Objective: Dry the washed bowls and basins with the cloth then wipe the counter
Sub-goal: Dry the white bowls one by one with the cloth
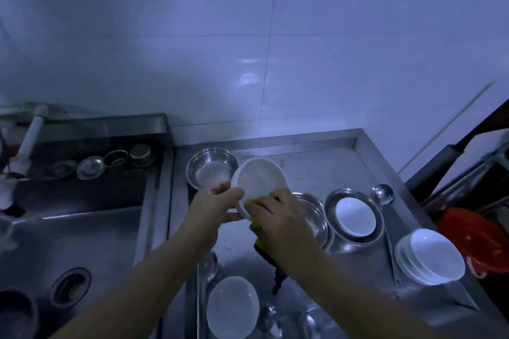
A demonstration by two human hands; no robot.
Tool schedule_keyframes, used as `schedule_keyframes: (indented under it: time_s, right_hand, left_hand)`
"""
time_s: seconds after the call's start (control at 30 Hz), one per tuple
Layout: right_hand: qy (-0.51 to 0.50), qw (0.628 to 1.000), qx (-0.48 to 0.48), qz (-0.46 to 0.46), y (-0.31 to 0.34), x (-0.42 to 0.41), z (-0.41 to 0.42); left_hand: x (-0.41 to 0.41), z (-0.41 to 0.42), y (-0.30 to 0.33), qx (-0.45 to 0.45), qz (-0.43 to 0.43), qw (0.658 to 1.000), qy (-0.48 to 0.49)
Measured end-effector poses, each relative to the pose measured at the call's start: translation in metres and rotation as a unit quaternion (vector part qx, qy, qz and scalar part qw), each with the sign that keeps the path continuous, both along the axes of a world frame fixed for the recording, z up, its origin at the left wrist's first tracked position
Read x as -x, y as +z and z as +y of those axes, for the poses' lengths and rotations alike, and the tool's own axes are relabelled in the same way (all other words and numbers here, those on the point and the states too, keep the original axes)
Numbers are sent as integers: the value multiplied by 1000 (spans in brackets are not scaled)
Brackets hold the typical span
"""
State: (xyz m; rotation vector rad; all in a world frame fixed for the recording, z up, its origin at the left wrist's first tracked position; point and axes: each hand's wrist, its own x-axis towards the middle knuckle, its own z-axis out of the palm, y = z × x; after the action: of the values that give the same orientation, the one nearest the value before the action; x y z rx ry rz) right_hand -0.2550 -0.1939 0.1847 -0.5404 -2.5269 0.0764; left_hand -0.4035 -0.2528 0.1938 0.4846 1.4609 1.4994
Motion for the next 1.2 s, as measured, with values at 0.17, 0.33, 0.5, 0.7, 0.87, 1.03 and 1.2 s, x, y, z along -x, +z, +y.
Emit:
schedule_keyframes:
  time_s: [0.17,0.33,0.5,0.7,0.87,1.03,1.2]
  right_hand:
    - [-49,994,80,48,-34,-18,40]
    - [-66,991,113,24,-73,-43,73]
    - [-65,982,176,14,-87,-54,99]
    - [-69,978,196,27,-97,-57,114]
    - [-71,974,212,24,-107,-56,117]
    - [-70,974,217,15,-112,-54,117]
    - [-70,973,220,13,-112,-50,115]
  left_hand:
    - [-12,50,-51,76,-45,992,93]
    - [-4,98,-95,119,-58,979,153]
    - [-4,142,-126,160,-73,965,195]
    - [0,163,-155,202,-17,954,219]
    - [1,167,-165,222,54,950,212]
    - [2,170,-171,231,88,946,209]
    - [7,170,-173,232,107,949,182]
